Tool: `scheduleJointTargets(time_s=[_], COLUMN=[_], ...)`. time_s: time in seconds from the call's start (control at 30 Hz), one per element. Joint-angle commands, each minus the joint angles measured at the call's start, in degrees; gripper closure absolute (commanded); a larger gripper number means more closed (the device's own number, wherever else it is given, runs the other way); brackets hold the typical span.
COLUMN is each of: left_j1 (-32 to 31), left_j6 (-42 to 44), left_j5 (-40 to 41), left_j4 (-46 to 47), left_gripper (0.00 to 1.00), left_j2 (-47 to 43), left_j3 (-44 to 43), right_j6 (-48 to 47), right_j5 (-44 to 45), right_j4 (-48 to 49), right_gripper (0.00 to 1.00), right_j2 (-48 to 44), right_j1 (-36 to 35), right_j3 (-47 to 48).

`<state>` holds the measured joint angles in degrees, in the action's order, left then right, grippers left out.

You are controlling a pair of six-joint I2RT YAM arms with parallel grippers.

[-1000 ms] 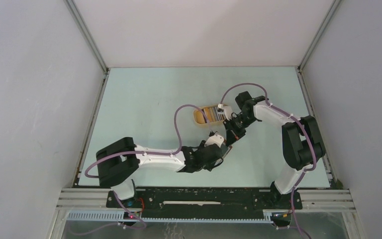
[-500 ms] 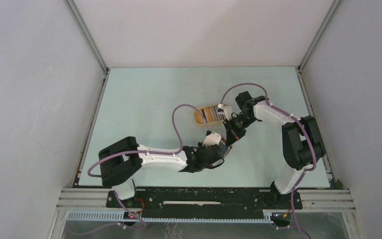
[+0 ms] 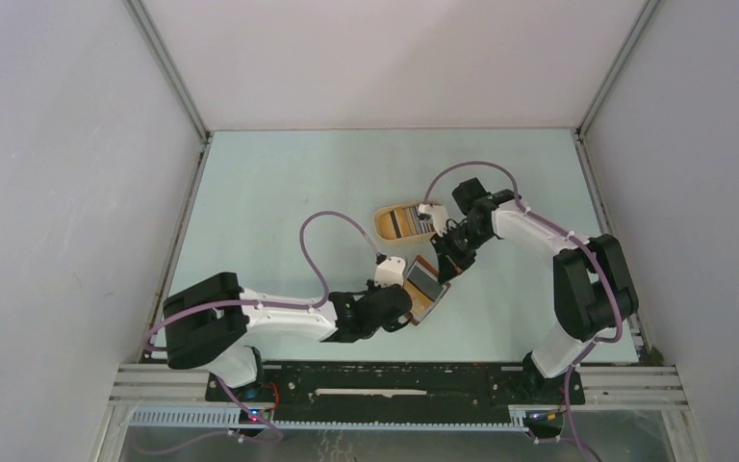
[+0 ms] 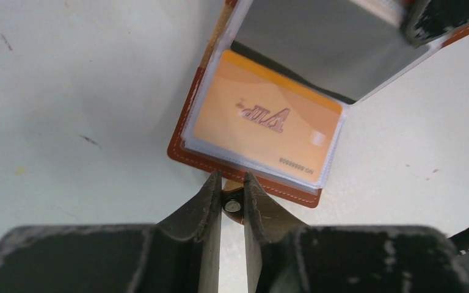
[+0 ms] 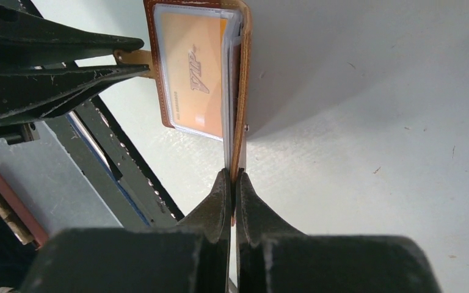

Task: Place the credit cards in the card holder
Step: Close the card holder at the center of the board.

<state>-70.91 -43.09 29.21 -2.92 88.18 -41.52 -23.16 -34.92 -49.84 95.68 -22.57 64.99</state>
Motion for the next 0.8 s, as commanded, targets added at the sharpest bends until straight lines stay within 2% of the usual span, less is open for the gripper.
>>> scheduleJointTargets(time_s=[0.0,0.1,0.2,0.37,0.6,0.77], left_j1=[-0.4,-0.4,-0.3,0.0,0.8,1.3], left_j6=[-1.3,-1.4,-1.9,-3.1,-4.3,-4.7], left_j5=[-0.2,-0.3,-0.2,-0.3,-0.7,-0.8], left_j4=[4.9,6.1,8.0,10.2,12.2,13.4], left_gripper=[0.93,0.98,1.0,1.0,1.0,1.0], left_j2=[-0.6,-0.8,-1.9,-3.5,-3.9,-4.6], left_j3=[0.8,1.7,3.2,5.8,7.8,8.9], right_j6=[-0.8,-1.2,-1.8,-2.4,-3.7,-4.8], right_j5=[3.0,3.8,3.0,0.9,-0.4,-3.0], right_j4=[2.4,2.7,2.3,1.7,1.0,0.2], right_gripper=[1.0,0.99,0.92,0.84,0.77,0.64], right_j2=[-2.9,-2.9,-2.7,-3.3,-2.8,-2.5], right_j1=[-3.1,-5.7,-7.2,-8.0,-10.3,-12.5], right_j3=[-0.1,-0.2,-0.1,-0.2,-0.2,-0.2])
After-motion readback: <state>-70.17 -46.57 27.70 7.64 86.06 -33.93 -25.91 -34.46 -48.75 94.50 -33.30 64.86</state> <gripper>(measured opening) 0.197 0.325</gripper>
